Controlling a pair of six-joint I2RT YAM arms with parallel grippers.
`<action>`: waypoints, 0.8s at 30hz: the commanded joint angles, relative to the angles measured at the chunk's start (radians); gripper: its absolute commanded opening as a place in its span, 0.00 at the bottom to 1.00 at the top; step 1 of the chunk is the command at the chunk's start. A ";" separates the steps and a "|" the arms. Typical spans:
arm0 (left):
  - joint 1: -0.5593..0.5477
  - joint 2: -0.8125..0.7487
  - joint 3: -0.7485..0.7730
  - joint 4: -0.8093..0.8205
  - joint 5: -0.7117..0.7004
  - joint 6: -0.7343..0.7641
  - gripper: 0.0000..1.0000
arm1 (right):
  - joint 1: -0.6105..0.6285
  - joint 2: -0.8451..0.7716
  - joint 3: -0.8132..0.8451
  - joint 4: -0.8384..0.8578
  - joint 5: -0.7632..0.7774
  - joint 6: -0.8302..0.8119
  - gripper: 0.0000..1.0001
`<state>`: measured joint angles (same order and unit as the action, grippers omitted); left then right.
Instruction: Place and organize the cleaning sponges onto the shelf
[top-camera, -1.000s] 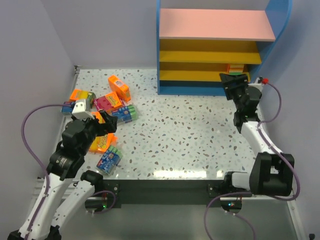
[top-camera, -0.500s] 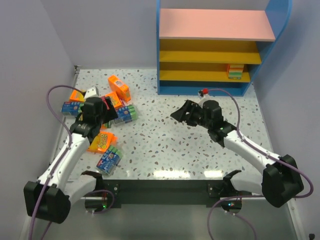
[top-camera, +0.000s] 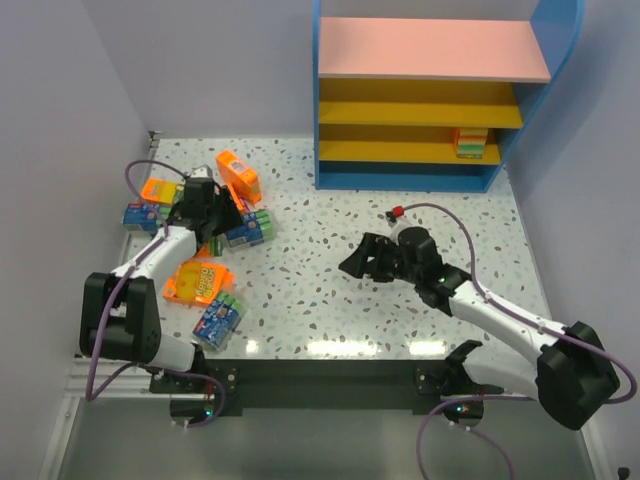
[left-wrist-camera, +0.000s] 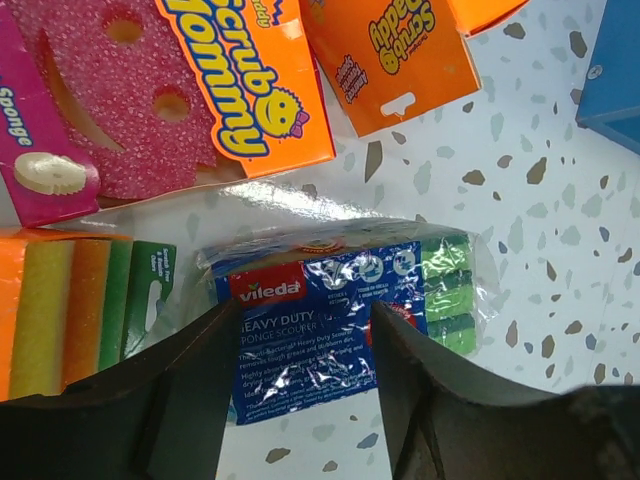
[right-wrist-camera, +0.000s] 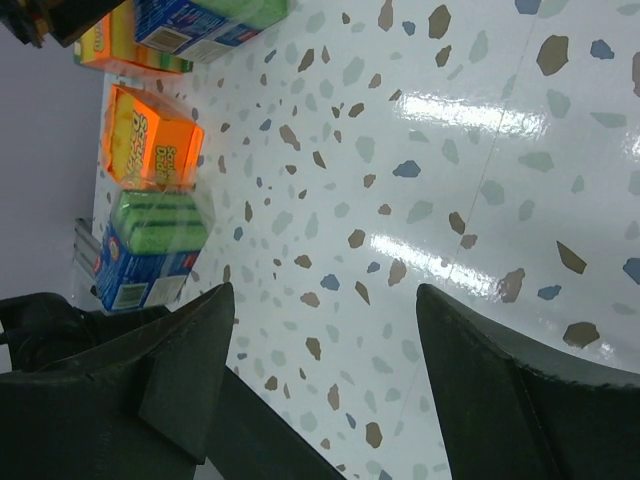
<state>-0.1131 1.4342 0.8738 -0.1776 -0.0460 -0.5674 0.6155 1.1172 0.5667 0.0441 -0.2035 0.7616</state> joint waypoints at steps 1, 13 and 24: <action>0.000 0.047 0.014 0.078 0.038 -0.022 0.59 | 0.006 -0.071 -0.008 -0.041 0.032 -0.034 0.77; -0.069 0.084 -0.087 0.162 0.160 0.015 0.31 | 0.004 -0.148 0.018 -0.219 0.156 -0.047 0.80; -0.371 0.264 -0.075 0.415 0.483 0.075 0.20 | -0.002 -0.184 0.085 -0.377 0.366 -0.033 0.84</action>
<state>-0.4305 1.6222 0.8028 0.2440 0.2535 -0.5396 0.6151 0.9699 0.5930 -0.2687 0.0517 0.7330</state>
